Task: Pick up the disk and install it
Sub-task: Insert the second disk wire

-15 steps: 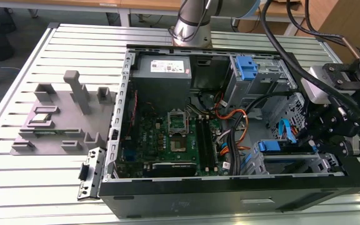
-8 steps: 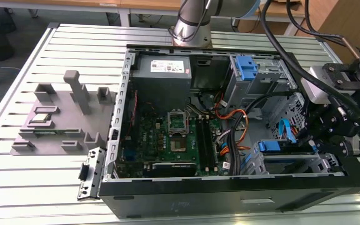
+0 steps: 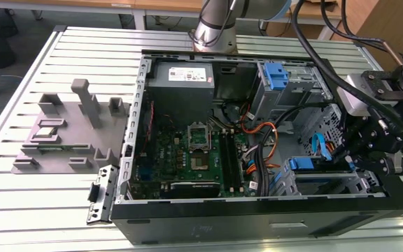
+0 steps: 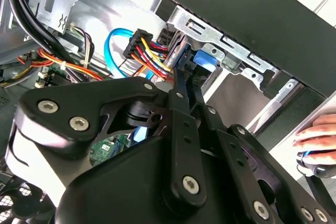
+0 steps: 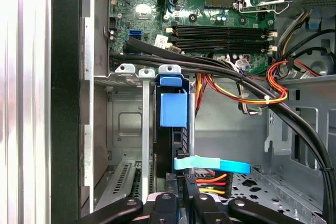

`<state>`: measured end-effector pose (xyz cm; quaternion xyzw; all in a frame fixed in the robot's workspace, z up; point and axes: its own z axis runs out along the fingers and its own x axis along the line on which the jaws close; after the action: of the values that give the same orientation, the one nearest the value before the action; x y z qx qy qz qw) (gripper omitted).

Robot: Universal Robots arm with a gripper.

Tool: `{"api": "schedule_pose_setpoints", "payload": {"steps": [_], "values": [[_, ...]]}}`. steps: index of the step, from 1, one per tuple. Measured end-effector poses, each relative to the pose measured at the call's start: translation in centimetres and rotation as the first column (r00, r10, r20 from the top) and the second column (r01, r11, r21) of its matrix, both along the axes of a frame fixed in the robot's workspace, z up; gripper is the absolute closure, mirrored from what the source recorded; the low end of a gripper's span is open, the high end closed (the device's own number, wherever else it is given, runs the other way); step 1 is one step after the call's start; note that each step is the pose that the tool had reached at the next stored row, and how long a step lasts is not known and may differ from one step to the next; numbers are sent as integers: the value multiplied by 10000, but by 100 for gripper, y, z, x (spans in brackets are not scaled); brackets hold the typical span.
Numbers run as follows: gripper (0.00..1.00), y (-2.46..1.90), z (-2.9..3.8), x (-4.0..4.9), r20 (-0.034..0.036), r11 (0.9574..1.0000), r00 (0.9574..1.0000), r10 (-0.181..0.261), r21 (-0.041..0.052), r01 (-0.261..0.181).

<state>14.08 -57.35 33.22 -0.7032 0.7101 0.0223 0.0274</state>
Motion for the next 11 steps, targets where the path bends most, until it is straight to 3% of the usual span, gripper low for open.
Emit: {"api": "schedule_pose_setpoints", "payload": {"steps": [4, 11], "values": [[83, 0, 42, 0, 0, 10000, 10000, 0, -1, 0], [83, 15, 33, -6, 1, 10000, 10000, -59, -1, 59]]}}
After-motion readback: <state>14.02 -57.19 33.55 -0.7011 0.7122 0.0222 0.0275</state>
